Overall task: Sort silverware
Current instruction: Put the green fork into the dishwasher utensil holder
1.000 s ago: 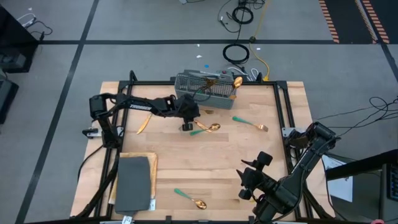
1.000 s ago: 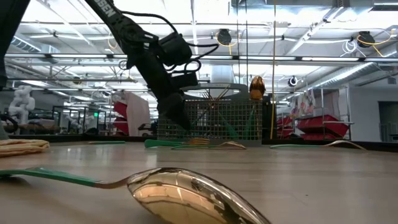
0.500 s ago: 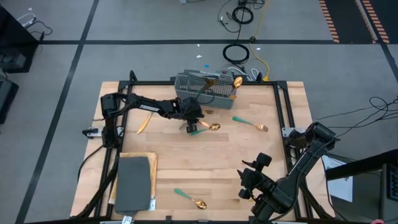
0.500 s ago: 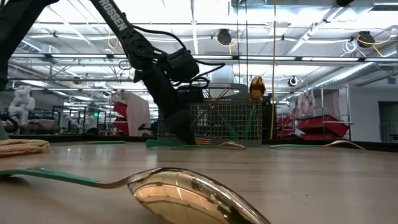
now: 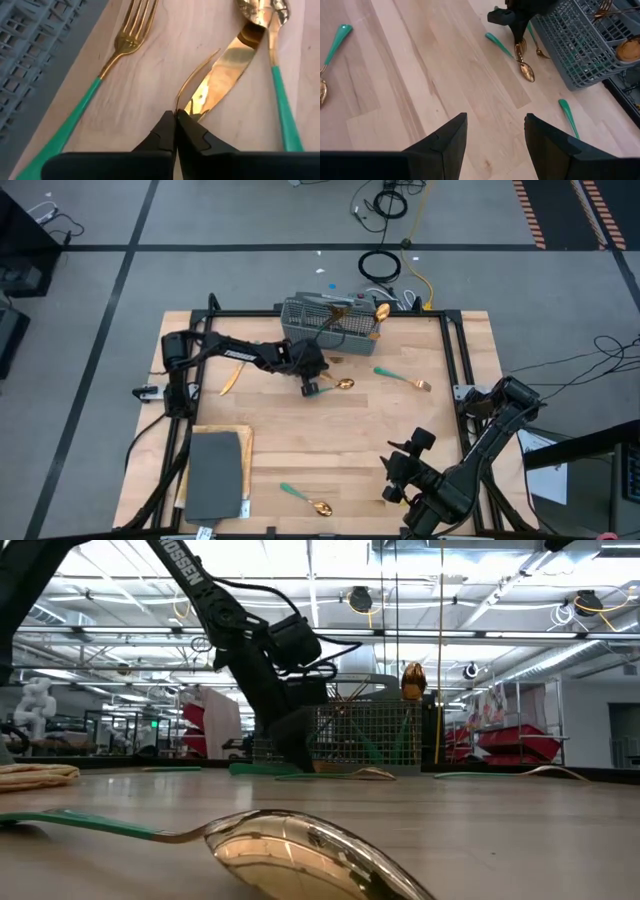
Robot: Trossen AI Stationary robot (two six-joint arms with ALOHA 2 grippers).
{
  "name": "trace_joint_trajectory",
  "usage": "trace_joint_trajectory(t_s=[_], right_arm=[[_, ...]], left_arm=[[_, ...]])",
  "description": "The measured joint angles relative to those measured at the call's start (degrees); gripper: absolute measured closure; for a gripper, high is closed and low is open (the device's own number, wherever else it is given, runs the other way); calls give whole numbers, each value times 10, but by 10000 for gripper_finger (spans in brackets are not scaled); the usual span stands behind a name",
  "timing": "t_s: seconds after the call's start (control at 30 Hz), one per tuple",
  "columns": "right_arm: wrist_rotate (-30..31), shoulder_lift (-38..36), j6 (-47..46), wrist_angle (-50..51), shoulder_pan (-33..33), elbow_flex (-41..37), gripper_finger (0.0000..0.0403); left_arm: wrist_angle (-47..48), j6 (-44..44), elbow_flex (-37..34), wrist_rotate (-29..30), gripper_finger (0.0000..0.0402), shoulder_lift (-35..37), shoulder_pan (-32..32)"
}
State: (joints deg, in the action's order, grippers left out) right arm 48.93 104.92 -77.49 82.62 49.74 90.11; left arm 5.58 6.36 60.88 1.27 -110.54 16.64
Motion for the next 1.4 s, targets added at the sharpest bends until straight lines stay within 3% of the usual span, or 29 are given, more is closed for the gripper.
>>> trace_joint_trajectory(t_s=[0.27, 0.4, 0.53, 0.73, 0.87, 1.0, 1.23, 1.4], right_arm=[[0, 0, 1, -1, 0, 0, 218], [0, 0, 1, -1, 0, 0, 218], [0, 0, 1, -1, 1, 0, 218], [0, 0, -2, -13, 12, 0, 218], [1, 0, -14, -16, 22, 0, 218], [3, 0, -14, -16, 30, 0, 218], [6, 0, -14, -23, 32, 0, 218], [6, 0, -14, -26, 33, 0, 218]], left_arm=[[3, -16, -1, 36, 399, 66, -16], [-57, -16, -1, 72, 399, 110, -23], [-224, -11, -1, 95, 400, 144, -17], [-540, 0, -21, 75, 400, 150, 3], [-750, -18, -68, 62, 400, 110, 19], [-964, -56, -92, 12, 400, 30, 30], [-953, -88, -45, 9, 400, -52, 9], [-956, -17, -1, 32, 400, -81, -3]])
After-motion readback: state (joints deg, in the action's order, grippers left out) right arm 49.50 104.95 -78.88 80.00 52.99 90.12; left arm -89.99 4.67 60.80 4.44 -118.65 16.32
